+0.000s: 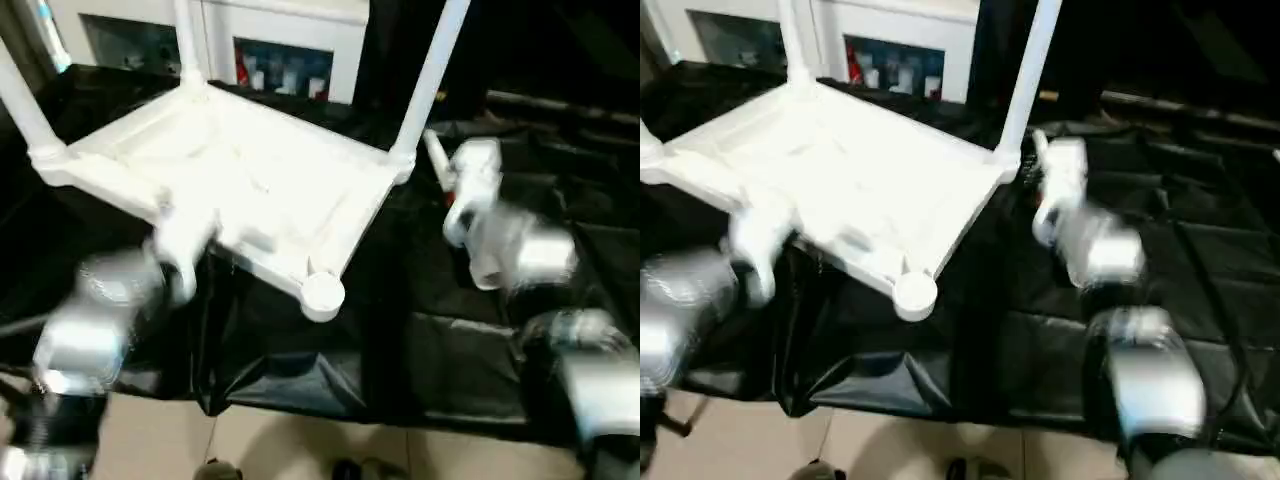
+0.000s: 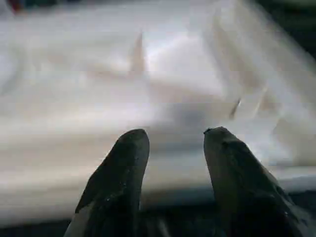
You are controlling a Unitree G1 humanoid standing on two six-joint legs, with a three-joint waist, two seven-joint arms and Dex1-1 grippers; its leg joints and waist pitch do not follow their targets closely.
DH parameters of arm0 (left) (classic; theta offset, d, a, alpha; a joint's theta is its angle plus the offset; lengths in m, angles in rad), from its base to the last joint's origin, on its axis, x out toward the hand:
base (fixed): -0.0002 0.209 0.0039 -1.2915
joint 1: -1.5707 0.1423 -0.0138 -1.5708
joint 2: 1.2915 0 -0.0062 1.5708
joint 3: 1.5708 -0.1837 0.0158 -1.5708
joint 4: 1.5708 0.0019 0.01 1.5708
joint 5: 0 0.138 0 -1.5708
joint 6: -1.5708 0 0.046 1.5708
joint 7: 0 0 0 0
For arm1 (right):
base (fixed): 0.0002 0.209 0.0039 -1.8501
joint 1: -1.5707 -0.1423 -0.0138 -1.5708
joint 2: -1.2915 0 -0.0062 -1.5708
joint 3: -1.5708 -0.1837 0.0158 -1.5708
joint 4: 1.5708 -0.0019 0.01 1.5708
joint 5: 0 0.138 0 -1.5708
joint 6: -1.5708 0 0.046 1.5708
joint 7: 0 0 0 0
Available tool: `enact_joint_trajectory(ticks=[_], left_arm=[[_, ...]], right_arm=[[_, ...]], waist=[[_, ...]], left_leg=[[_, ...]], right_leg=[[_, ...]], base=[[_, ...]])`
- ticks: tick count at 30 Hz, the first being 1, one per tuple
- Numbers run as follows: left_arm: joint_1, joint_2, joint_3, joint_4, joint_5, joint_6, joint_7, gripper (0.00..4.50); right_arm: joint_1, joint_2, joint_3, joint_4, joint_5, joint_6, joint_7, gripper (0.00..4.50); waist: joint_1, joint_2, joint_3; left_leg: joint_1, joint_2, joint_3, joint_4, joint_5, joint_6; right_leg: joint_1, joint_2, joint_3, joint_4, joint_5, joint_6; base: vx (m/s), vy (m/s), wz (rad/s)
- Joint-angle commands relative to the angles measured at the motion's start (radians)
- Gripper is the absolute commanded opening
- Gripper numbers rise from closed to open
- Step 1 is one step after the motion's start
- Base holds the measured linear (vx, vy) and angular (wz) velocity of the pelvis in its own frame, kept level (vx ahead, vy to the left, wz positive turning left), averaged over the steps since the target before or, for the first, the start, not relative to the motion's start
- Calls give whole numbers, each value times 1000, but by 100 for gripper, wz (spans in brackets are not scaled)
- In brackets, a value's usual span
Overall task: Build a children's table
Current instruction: Pick table leg
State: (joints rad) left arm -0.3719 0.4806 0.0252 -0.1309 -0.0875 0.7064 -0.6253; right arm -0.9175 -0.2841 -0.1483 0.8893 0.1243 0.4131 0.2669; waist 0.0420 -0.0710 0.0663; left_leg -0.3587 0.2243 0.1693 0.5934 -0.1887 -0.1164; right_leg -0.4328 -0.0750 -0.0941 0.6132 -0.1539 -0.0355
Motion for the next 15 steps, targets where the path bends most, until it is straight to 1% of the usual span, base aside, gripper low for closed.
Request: enact_joint_trajectory(ticks=[1, 2, 3, 4, 5, 6, 7, 8, 9, 10, 12, 13, 14, 15], left_arm=[[2, 0, -5, -30, -36, 4, -31, 216], [7, 15, -4, -85, -82, 16, -82, 216], [9, 22, -3, -110, -103, 19, -106, 216], [8, 27, -2, -131, -123, 24, -128, 216], [6, 29, -3, -142, -133, 32, -138, 216], [4, 31, -4, -145, -141, 36, -145, 216], [4, 31, -4, -146, -142, 36, -145, 216], [5, 53, -20, -169, -158, 55, -176, 216], [6, 61, -25, -175, -163, 60, -185, 216], [7, 69, -29, -186, -172, 71, -196, 216], [10, 76, -28, -198, -184, 81, -204, 216], [15, 92, -23, -221, -205, 101, -214, 216], [17, 100, -20, -234, -217, 115, -220, 216], [16, 107, -21, -243, -222, 124, -224, 216]], right_arm=[[-18, -24, -12, 59, -8, 10, -19, 447], [-79, -52, -14, 149, -16, 36, -24, 447], [-106, -62, -17, 189, -16, 54, -23, 447], [-131, -71, -25, 229, -11, 70, -31, 447], [-142, -75, -20, 247, -18, 65, -31, 447], [-152, -78, -16, 265, -24, 59, -31, 447], [-152, -78, -16, 266, -24, 59, -31, 447], [-180, -84, -4, 314, -43, 83, -39, 447], [-188, -84, -2, 328, -48, 90, -41, 447], [-193, -86, 2, 343, -55, 94, -48, 447], [-198, -87, 3, 357, -60, 94, -54, 447], [-210, -90, 2, 389, -61, 103, -57, 447], [-214, -93, 2, 404, -64, 104, -58, 447], [-215, -96, -1, 413, -64, 104, -65, 447]], waist=[[1, 21, -78], [1, 24, -80], [0, 23, -86], [1, 24, -86], [-1, 19, -85], [0, 22, -79], [-1, 21, -78], [0, 17, -79], [-1, 21, -79], [-2, 21, -77], [1, 27, -76], [3, 35, -76], [3, 32, -77], [5, 34, -75]], left_leg=[[-4, -6, 11, -58, -152, 1], [-4, -7, 11, -57, -143, 1], [-4, -7, 11, -54, -128, 3], [-4, -7, 11, -53, -124, 5], [-8, -7, 13, -51, -117, 10], [-10, -6, 13, -52, -134, 13], [-12, -5, 13, -52, -144, 12], [-11, -6, 13, -51, -154, 9], [-12, -7, 12, -51, -157, 5], [-11, -6, 12, -50, -162, 3], [-6, -5, 13, -50, -170, -5], [-6, -5, 12, -50, -171, -9], [-7, -4, 12, -50, -178, -14], [-6, -4, 11, -50, -190, -18]], right_leg=[[74, -43, 48, -57, -177, -171], [74, -44, 48, -52, -165, -180], [74, -42, 48, -44, -126, -202], [73, -41, 48, -41, -109, -213], [73, -38, 47, -38, -80, -225], [71, -39, 47, -41, -96, -224], [73, -41, 46, -44, -118, -216], [73, -44, 46, -47, -155, -205], [73, -45, 46, -46, -174, -201], [71, -44, 47, -47, -183, -198], [67, -44, 47, -49, -188, -194], [67, -45, 47, -47, -184, -196], [68, -43, 47, -45, -177, -202], [67, -43, 46, -45, -181, -203]], base=[[0, 0, 0], [0, 0, 0], [0, 0, 0], [0, 0, 0], [0, 0, 0], [0, 0, 0], [0, 0, 0], [0, 0, 0], [0, 0, 0], [0, 0, 0], [0, 0, 0], [0, 0, 0], [0, 0, 0], [0, 0, 0]])
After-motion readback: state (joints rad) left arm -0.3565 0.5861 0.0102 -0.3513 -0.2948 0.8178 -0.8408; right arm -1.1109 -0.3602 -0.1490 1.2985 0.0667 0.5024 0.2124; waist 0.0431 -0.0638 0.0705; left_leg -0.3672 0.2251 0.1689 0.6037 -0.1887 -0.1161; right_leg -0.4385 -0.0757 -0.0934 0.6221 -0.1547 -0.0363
